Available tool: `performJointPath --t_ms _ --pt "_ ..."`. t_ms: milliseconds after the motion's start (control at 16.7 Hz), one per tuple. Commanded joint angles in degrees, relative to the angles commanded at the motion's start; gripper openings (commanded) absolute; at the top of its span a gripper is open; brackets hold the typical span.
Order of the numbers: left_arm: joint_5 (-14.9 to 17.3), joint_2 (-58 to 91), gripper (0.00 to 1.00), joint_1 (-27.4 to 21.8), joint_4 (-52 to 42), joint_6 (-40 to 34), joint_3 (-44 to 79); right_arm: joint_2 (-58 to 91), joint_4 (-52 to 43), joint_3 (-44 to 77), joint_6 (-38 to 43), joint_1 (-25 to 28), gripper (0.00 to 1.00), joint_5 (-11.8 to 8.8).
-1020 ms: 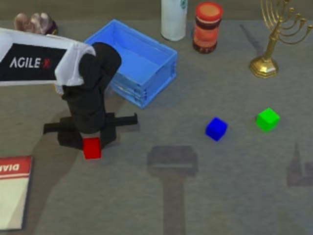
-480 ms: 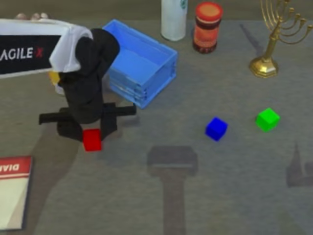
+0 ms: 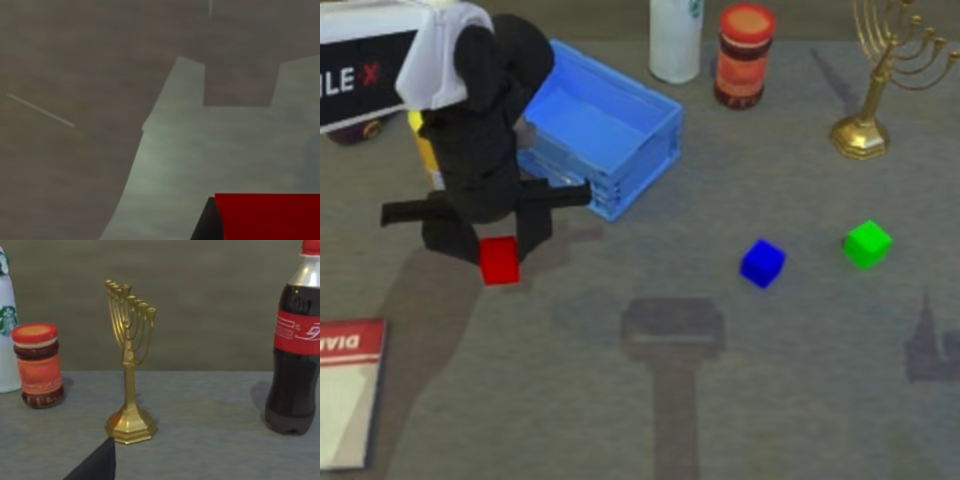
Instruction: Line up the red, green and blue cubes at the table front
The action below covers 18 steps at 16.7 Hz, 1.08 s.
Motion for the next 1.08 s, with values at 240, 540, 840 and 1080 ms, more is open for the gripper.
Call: performJointPath --t_ms 240,540,840,1080 --pt "-0.1 -2.6 0.00 -4.0 -0.2 -2.7 -2.4 0.0 0.0 0.0 0.0 0.0 1.00 0.0" --pt "-0.4 -10.0 0.00 -15.0 -0.9 -10.6 -9.3 0.0 0.0 0.0 0.0 0.0 1.00 0.0" --pt "-0.5 -12.7 0.00 -18.6 -1.1 -13.3 -11.6 0.0 0.0 0.0 0.0 0.0 1.00 0.0" --pt "-0.5 -12.2 0.00 -18.4 -0.1 -13.0 -12.2 0.0 0.0 0.0 0.0 0.0 1.00 0.0"
